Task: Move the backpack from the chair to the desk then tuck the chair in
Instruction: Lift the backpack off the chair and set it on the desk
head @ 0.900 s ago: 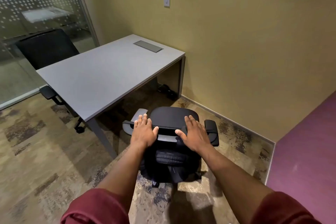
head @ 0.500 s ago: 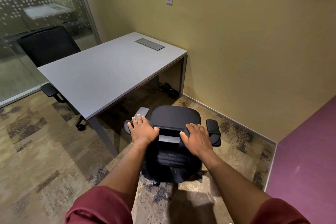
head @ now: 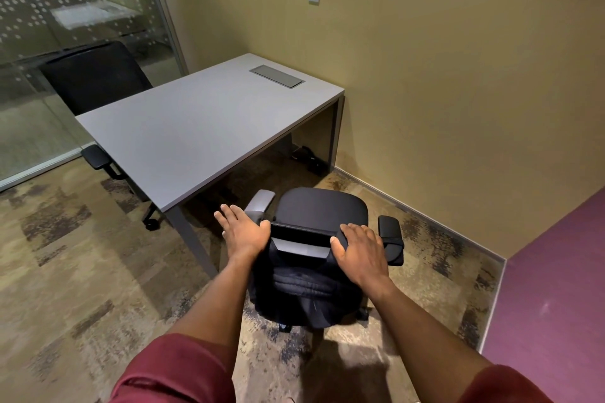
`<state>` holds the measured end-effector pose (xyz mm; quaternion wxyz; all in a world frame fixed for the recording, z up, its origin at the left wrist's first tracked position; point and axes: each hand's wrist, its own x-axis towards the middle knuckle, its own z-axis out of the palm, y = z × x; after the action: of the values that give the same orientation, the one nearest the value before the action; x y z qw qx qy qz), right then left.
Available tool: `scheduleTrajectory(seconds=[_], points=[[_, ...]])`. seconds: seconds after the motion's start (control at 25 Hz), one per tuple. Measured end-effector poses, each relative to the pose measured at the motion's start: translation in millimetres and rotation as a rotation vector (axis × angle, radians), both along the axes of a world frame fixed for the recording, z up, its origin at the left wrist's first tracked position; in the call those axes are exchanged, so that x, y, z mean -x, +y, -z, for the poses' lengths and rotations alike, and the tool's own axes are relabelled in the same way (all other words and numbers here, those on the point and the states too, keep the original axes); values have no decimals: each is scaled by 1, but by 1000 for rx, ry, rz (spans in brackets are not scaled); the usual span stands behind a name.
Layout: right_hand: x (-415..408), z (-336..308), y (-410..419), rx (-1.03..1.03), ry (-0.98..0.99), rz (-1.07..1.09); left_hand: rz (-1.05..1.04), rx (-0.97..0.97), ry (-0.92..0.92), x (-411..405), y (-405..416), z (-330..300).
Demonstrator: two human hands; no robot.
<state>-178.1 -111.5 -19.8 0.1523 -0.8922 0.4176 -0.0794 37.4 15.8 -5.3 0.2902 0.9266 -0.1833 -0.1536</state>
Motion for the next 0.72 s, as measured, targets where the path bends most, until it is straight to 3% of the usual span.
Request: scheduleTrajectory(seconds=[0.36,0.52,0.72], points=[[-3,4,3,42,-2,6,-425,258,266,-4,15,5],[-3,6,2,47,6,6,-433,302,295,-7,22,12],[-1,9,1,57,0,14,-401,219,192,-3,29,10]])
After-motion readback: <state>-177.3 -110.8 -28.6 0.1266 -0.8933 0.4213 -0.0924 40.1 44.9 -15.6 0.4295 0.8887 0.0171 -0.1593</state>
